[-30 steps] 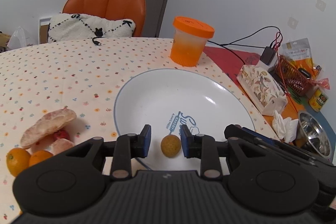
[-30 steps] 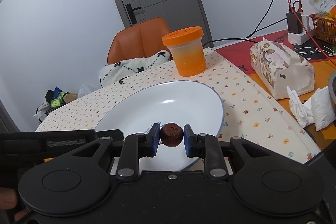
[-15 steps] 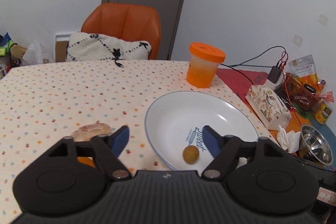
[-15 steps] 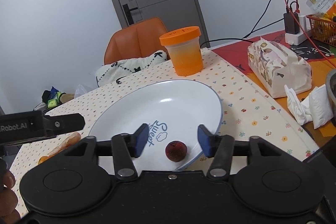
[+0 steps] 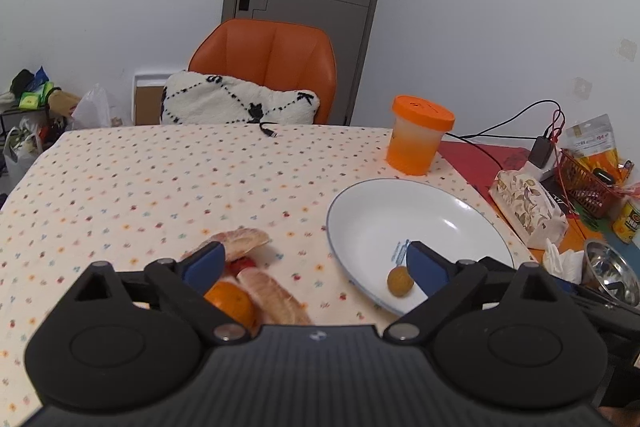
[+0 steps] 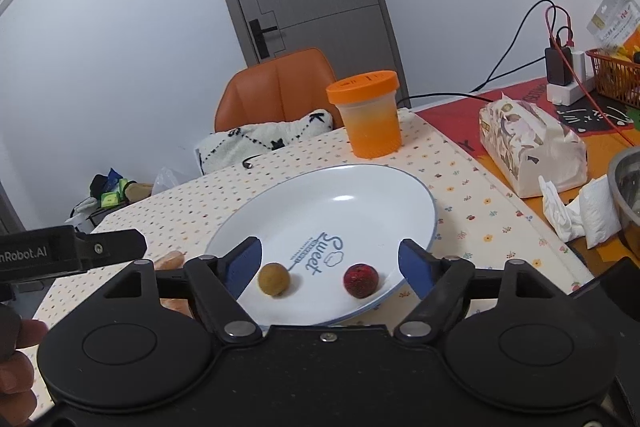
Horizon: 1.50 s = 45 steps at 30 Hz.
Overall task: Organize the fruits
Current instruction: 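Move both tools back from the plate toward the fruit cluster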
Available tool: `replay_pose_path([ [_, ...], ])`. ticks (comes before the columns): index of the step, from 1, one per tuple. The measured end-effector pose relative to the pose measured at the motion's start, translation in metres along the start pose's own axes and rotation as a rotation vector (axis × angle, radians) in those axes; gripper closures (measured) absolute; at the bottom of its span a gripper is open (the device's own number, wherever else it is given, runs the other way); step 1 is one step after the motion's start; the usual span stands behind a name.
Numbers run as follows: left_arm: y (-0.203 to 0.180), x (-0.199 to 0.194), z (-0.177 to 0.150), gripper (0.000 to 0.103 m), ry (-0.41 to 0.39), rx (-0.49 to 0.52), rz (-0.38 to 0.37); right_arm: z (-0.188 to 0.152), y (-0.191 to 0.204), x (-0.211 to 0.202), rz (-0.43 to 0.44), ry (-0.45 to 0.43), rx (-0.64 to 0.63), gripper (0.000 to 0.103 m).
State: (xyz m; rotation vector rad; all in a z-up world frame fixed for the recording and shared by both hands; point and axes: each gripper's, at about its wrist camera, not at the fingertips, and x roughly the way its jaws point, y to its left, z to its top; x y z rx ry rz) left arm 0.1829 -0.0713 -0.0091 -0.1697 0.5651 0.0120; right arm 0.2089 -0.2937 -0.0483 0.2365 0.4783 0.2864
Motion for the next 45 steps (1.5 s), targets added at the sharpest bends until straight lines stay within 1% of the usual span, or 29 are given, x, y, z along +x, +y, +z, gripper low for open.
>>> replay_pose_path([
  [4, 0.002, -0.009, -0.002, 0.005, -0.006, 0.018, 0.025, 0.0, 0.007, -0.008, 0.0, -0.015, -0.014, 0.016],
  [6, 0.005, -0.014, -0.003, 0.004, -0.007, 0.019, 0.033, 0.0, 0.01, -0.012, -0.001, -0.019, -0.018, 0.01],
  [12, 0.015, -0.032, -0.005, 0.003, -0.024, 0.004, 0.045, 0.0, 0.018, -0.021, 0.004, -0.032, -0.026, 0.0],
  [20, 0.026, -0.05, -0.01, 0.003, -0.034, -0.002, 0.06, -0.004, 0.029, -0.032, 0.033, -0.032, -0.035, 0.0],
  [30, 0.043, -0.068, -0.016, 0.003, -0.055, -0.018, 0.102, -0.008, 0.039, -0.042, 0.076, -0.029, -0.05, 0.0],
  [36, 0.056, -0.072, -0.021, 0.003, -0.056, -0.043, 0.134, -0.011, 0.044, -0.044, 0.109, -0.028, -0.063, 0.0],
  [41, 0.067, -0.072, -0.026, 0.004, -0.056, -0.074, 0.136, -0.014, 0.049, -0.043, 0.132, -0.025, -0.073, 0.0],
  [45, 0.074, -0.07, -0.031, 0.005, -0.049, -0.094, 0.144, -0.016, 0.054, -0.041, 0.152, -0.021, -0.088, 0.003],
])
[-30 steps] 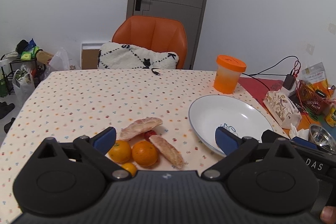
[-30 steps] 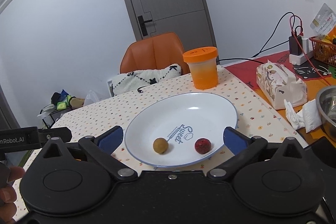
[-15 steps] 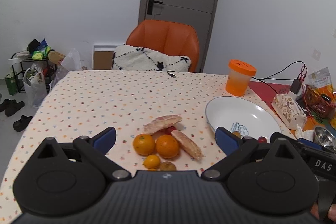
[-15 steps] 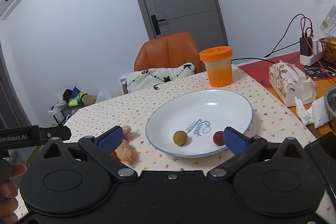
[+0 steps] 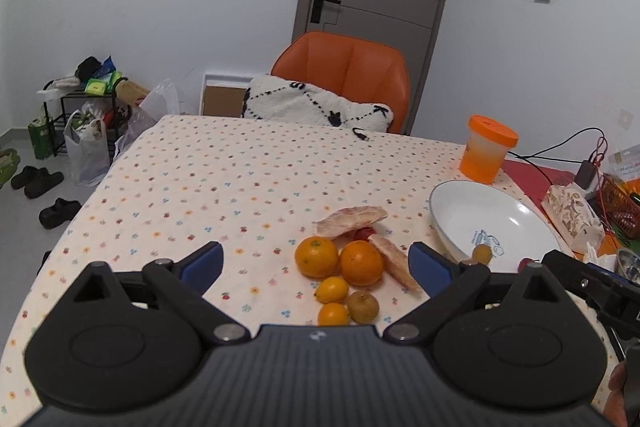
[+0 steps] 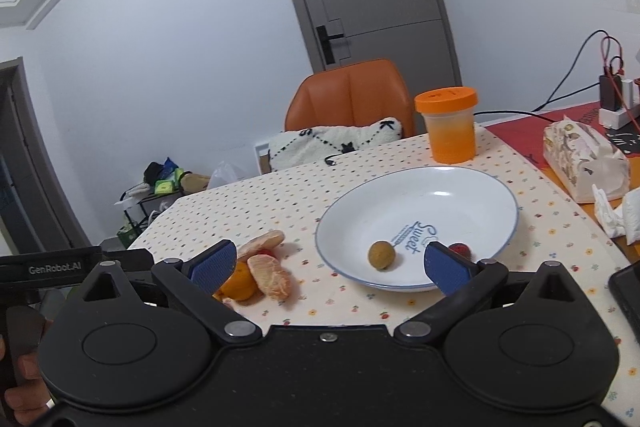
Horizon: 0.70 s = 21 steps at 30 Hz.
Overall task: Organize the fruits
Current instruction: 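Move both tools back from the plate toward the fruit cluster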
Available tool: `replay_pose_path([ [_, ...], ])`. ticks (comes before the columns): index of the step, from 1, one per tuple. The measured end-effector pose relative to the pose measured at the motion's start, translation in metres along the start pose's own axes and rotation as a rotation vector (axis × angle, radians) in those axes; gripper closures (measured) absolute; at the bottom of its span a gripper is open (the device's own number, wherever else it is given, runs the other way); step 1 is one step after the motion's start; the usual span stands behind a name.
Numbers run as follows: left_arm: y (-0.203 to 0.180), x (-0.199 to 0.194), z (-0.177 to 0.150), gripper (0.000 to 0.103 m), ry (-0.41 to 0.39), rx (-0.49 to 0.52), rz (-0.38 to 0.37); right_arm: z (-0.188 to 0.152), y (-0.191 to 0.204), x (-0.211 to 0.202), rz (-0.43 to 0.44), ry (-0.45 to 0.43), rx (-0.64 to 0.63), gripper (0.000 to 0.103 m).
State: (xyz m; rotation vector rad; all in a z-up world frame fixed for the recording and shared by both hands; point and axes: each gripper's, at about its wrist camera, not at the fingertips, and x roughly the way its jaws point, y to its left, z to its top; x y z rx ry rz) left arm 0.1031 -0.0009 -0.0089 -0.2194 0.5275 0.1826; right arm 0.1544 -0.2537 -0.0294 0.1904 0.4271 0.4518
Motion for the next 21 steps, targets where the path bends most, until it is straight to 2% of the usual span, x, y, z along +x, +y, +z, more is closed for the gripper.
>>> replay_pose_path([
  [6, 0.009, 0.003, -0.007, 0.007, 0.0, -0.029, -0.007, -0.003, 0.006, 0.005, 0.012, 0.019, -0.011, 0.012],
  [12, 0.012, 0.012, -0.017, 0.015, 0.028, -0.034, -0.01, -0.008, 0.013, 0.009, 0.044, 0.042, -0.017, 0.018],
  [21, 0.015, 0.026, -0.029, 0.029, 0.071, -0.05, -0.008, -0.016, 0.02, 0.02, 0.072, 0.082, -0.033, 0.022],
])
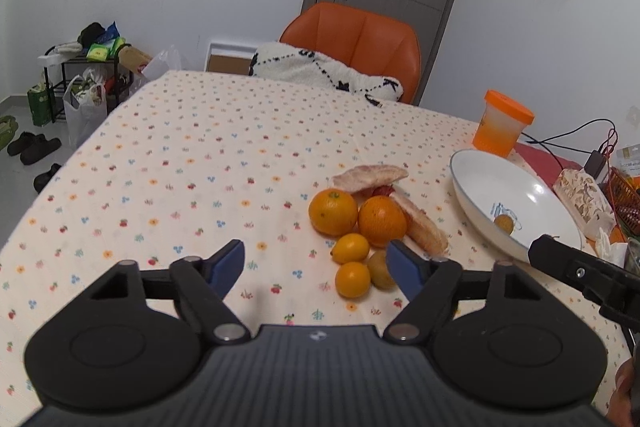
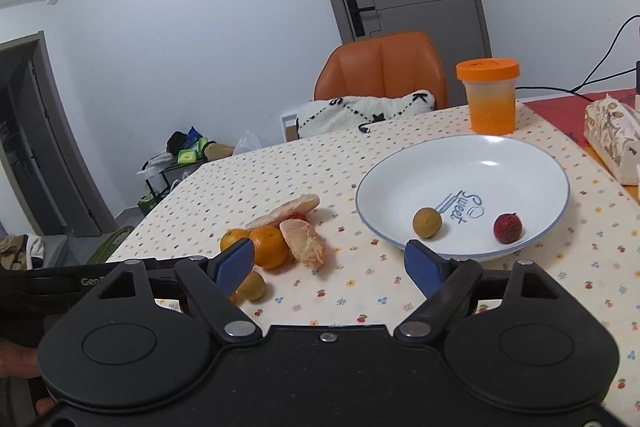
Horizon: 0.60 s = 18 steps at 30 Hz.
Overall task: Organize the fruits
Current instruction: 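Move both tools back from the plate toward the fruit cluster, then grasp small orange fruit with left gripper while right gripper grasps peeled pomelo piece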
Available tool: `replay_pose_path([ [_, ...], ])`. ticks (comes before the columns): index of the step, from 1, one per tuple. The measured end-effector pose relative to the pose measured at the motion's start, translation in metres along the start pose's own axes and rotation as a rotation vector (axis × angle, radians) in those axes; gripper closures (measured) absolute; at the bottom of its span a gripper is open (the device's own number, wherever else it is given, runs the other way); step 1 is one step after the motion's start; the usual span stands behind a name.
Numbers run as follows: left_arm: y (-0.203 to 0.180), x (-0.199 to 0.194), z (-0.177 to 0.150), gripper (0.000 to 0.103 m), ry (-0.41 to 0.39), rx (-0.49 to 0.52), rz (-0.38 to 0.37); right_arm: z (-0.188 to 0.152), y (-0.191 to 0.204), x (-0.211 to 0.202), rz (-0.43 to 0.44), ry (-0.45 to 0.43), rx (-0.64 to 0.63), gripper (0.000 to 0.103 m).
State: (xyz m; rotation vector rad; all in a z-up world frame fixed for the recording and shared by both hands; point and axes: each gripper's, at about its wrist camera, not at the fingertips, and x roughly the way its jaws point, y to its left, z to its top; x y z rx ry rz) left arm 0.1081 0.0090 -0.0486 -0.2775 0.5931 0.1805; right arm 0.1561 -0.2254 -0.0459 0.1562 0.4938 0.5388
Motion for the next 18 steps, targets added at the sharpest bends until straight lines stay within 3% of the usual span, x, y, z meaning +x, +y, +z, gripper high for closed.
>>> replay_pose_path([
  [10, -0.001, 0.021, -0.01, 0.042, 0.063, 0.006, -0.013, -0.006, 0.004, 0.013, 0.019, 0.037, 0.0, 0.022],
  [18, -0.003, 0.028, -0.014, 0.044, 0.066, 0.019, -0.032, -0.009, 0.01, 0.026, 0.024, 0.061, -0.016, 0.022],
])
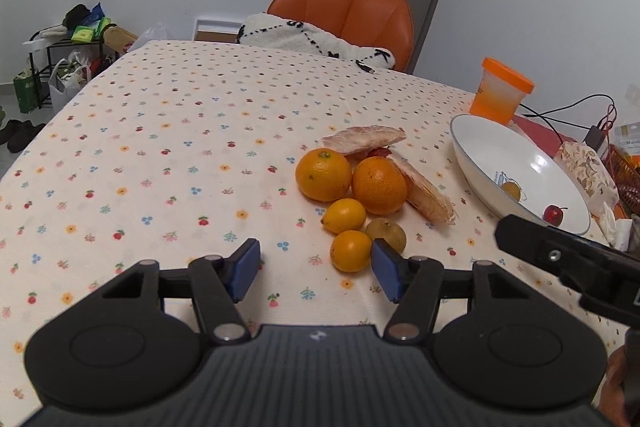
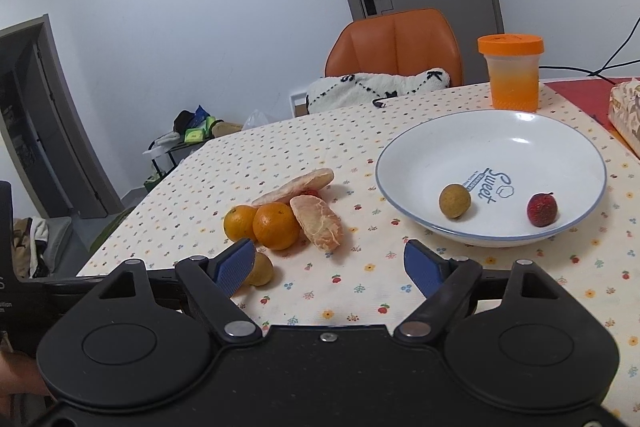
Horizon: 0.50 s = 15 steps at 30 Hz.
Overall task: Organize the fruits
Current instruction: 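Grasp small orange fruit with left gripper while right gripper grasps peeled pomelo piece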
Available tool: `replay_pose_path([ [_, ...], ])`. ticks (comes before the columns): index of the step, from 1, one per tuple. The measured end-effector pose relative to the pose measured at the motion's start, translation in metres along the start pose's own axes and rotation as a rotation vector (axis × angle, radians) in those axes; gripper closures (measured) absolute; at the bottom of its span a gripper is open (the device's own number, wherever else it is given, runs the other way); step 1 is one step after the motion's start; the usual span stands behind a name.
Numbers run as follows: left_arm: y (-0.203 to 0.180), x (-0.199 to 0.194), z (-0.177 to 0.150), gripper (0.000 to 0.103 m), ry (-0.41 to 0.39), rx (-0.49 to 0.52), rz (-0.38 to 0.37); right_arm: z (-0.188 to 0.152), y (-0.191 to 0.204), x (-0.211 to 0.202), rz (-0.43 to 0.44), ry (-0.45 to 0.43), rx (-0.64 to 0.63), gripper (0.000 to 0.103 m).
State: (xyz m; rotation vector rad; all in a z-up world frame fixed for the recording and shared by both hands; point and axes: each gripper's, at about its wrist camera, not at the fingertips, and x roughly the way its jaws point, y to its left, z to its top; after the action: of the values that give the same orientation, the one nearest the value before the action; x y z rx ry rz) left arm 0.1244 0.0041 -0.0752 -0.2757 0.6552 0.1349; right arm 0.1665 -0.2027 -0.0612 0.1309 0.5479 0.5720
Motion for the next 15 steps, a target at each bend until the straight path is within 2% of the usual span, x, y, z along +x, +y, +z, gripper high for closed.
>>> replay_pose_path([
  [3, -0.003, 0.003, 0.001, 0.053, 0.005, 0.007, -0.022, 0.001, 0.001, 0.005, -0.001, 0.01, -0.002, 0.023],
  [7, -0.006, 0.006, 0.0, 0.074, 0.006, 0.024, -0.038, 0.001, 0.003, 0.01, -0.005, 0.014, -0.004, 0.023],
  [9, -0.003, 0.007, 0.001, 0.08, 0.006, 0.015, -0.05, 0.001, 0.004, 0.014, -0.008, 0.021, -0.006, 0.023],
  [15, 0.006, 0.003, 0.004, 0.082, -0.008, -0.013, -0.081, 0.003, 0.009, 0.022, -0.015, 0.028, -0.024, 0.026],
])
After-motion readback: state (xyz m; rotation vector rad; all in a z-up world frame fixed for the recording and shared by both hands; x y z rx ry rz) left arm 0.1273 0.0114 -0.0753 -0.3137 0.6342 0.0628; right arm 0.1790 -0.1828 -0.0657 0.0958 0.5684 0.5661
